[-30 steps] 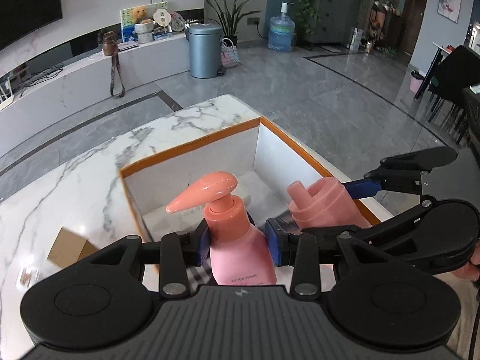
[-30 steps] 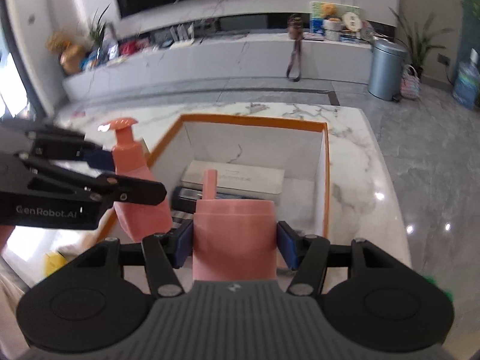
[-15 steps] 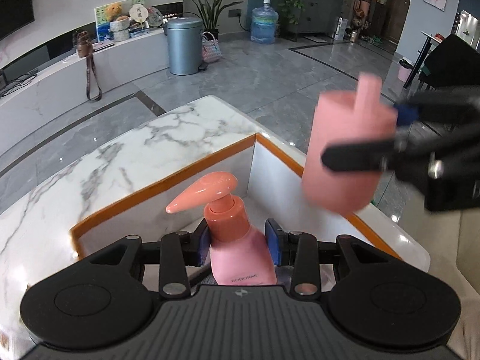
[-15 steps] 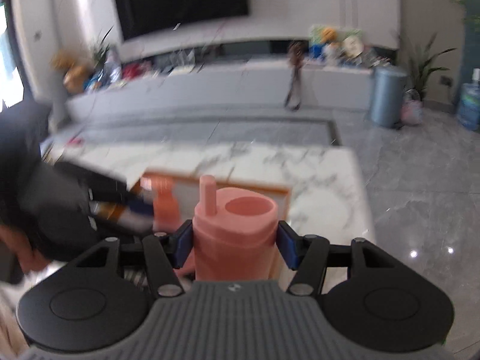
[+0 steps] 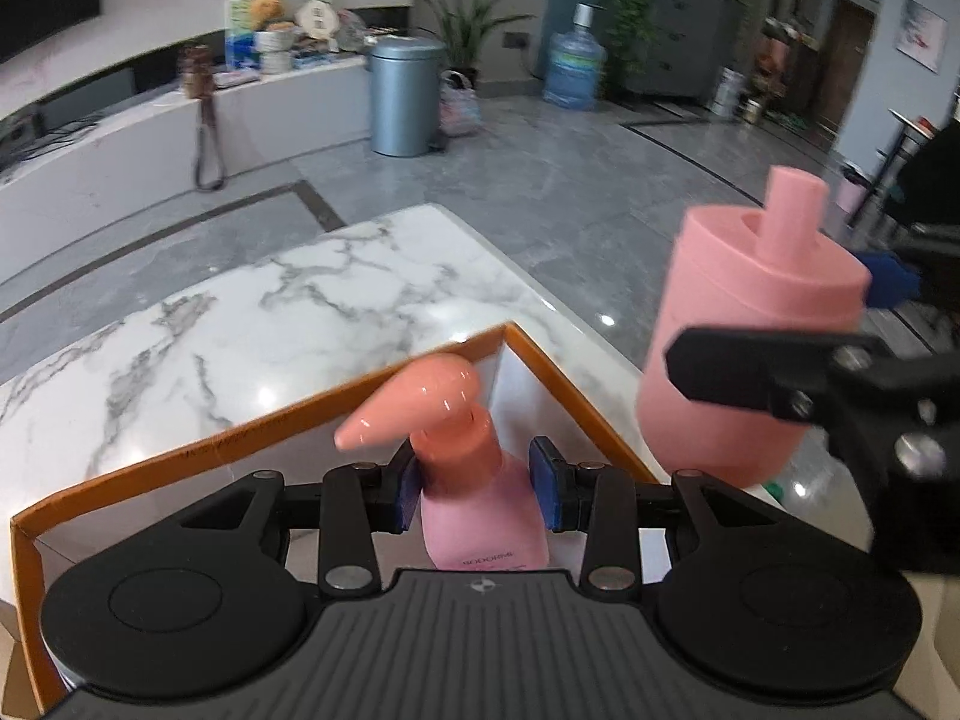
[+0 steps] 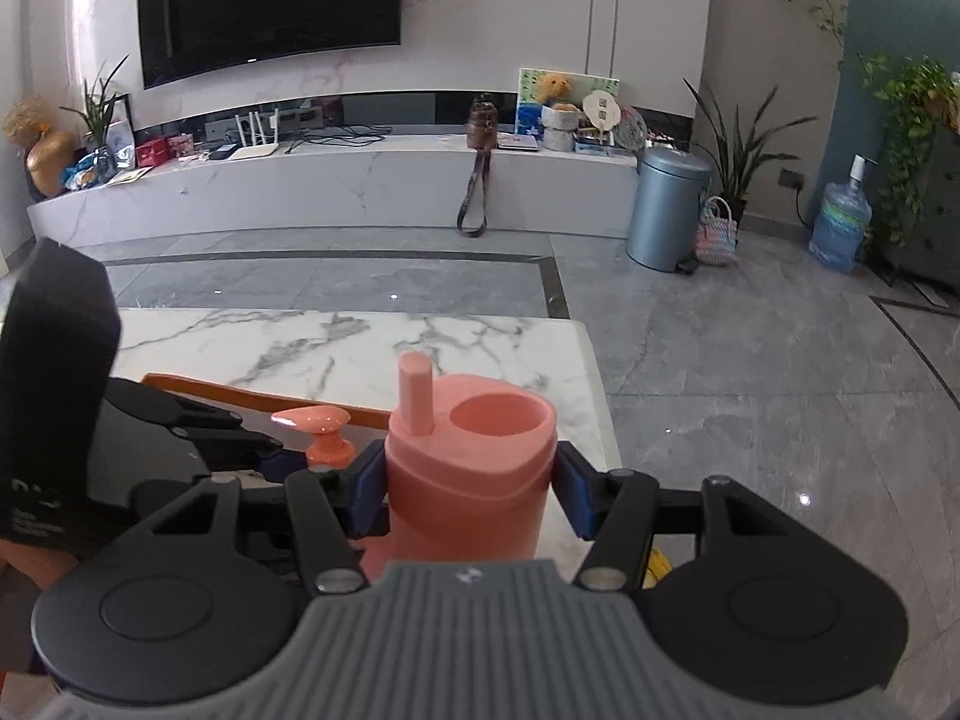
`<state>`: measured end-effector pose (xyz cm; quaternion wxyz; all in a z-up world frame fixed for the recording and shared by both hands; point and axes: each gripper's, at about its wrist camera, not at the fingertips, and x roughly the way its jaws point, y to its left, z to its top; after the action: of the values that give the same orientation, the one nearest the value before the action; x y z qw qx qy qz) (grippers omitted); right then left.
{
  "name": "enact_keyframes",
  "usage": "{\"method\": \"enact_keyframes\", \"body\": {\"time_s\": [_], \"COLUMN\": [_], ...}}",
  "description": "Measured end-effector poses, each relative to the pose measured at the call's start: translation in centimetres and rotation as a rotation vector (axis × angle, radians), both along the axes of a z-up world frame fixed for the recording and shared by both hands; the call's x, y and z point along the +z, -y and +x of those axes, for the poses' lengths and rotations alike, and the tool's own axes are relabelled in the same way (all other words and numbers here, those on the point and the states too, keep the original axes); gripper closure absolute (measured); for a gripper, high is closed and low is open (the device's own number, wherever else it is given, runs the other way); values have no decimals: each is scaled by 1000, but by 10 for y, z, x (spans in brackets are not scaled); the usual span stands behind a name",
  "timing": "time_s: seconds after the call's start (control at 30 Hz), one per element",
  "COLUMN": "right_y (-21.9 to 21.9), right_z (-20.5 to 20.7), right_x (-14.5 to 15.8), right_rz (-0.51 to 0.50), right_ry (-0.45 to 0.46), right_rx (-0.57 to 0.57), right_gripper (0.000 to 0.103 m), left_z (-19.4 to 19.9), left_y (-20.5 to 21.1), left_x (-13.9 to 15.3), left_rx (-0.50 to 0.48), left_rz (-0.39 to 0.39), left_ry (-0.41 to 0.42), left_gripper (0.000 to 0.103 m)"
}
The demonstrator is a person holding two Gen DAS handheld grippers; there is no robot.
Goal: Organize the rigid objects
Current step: 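Lift the pink bottle and pink cup and carry both over the orange box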
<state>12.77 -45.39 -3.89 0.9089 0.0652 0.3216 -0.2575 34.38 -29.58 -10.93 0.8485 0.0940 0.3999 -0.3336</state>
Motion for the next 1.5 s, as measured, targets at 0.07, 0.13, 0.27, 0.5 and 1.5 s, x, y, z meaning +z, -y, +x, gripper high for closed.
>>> {"method": "enact_keyframes", "body": {"time_s": [0.07, 0.13, 0.27, 0.5, 1.5], "right_y": [2, 4, 5, 0, -9], "right_z": [0, 1, 2, -1, -15], "right_x": [0, 1, 0, -2, -6], "right_rz": [0, 3, 6, 5, 6], "right_ry": [2, 9, 9, 2, -12], "right_rx": [-3, -9, -12, -6, 9], "right_gripper": [44, 44, 44, 44, 44], "left_z": [0, 1, 7, 2, -25], "left_y": [3, 6, 5, 3, 9], "left_x": [-1, -3, -5, -10, -30], "left_rx": [23, 43, 64, -5, -112], "left_rz": [-12, -11, -27, 30, 219], "left_ry": [16, 14, -59, -134, -131], "left_gripper": [70, 71, 71, 60, 78]}}
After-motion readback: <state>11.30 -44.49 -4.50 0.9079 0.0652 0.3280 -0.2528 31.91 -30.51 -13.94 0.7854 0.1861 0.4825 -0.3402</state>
